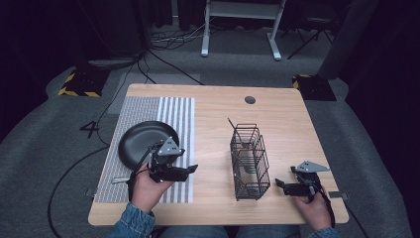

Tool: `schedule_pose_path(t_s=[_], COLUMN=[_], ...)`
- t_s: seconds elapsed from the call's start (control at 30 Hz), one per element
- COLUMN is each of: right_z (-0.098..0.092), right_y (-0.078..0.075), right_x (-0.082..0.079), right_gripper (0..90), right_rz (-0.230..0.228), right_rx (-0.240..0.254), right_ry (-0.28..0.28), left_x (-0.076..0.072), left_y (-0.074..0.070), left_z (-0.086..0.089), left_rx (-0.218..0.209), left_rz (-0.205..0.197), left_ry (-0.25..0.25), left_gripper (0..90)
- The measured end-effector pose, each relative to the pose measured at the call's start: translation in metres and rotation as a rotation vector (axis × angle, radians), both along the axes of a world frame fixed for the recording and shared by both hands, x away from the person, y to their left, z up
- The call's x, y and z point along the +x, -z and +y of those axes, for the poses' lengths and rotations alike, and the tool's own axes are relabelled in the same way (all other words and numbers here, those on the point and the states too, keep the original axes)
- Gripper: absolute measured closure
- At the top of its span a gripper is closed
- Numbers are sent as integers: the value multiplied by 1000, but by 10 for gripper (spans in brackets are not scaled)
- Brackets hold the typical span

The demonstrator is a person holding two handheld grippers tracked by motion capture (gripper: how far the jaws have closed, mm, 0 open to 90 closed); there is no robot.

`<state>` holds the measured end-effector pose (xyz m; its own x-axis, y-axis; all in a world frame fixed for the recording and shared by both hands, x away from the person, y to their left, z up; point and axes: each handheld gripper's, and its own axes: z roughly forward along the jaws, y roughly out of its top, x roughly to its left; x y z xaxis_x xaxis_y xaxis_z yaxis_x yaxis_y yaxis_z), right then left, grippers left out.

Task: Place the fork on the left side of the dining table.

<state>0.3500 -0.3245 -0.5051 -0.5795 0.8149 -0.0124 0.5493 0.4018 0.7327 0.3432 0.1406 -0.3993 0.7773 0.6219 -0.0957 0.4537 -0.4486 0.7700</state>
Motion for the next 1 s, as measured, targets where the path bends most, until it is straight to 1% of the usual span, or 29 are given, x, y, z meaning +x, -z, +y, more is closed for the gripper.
schedule_pose_path(t_s=[0.03, 0.07, 0.13, 0.2, 0.27, 0.37, 0.43, 0.53, 0.57, 0.6, 0.73, 0.87, 1.0], right_z=[0, 0, 0, 0, 0, 0, 0, 0, 0, 0, 0, 0, 0], right_y=[0, 0, 0, 0, 0, 0, 0, 0, 0, 0, 0, 0, 0], right_x=[0, 0, 0, 0, 0, 0, 0, 0, 0, 0, 0, 0, 0], right_gripper=[141, 141, 142, 141, 143, 143, 143, 144, 144, 144, 146, 146, 146], right_rz=[0, 0, 0, 0, 0, 0, 0, -1, 0, 0, 0, 0, 0], right_rx=[0, 0, 0, 1, 1, 1, 1, 1, 1, 1, 2, 2, 2], right_ry=[1, 1, 2, 2, 3, 4, 4, 5, 5, 6, 6, 7, 7], left_x=[2, 4, 9, 11, 14, 20, 22, 31, 36, 36, 46, 56, 63], left_y=[-1, -2, -6, -8, -11, -17, -18, -22, -25, -25, -30, -36, -41], left_z=[0, 0, -1, -2, -4, -11, -12, -16, -19, -19, -26, -28, -31], left_rx=[-8, -14, -18, -21, -38, -29, -28, -36, -42, -42, -39, -61, -68], left_rz=[-3, 6, 5, 2, 3, -6, -9, -12, -17, -17, -23, -16, -27], left_ry=[10, 11, 16, 22, 26, 38, 42, 43, 48, 48, 62, 66, 60], left_gripper=[295, 296, 296, 296, 296, 296, 296, 298, 298, 298, 300, 303, 303])
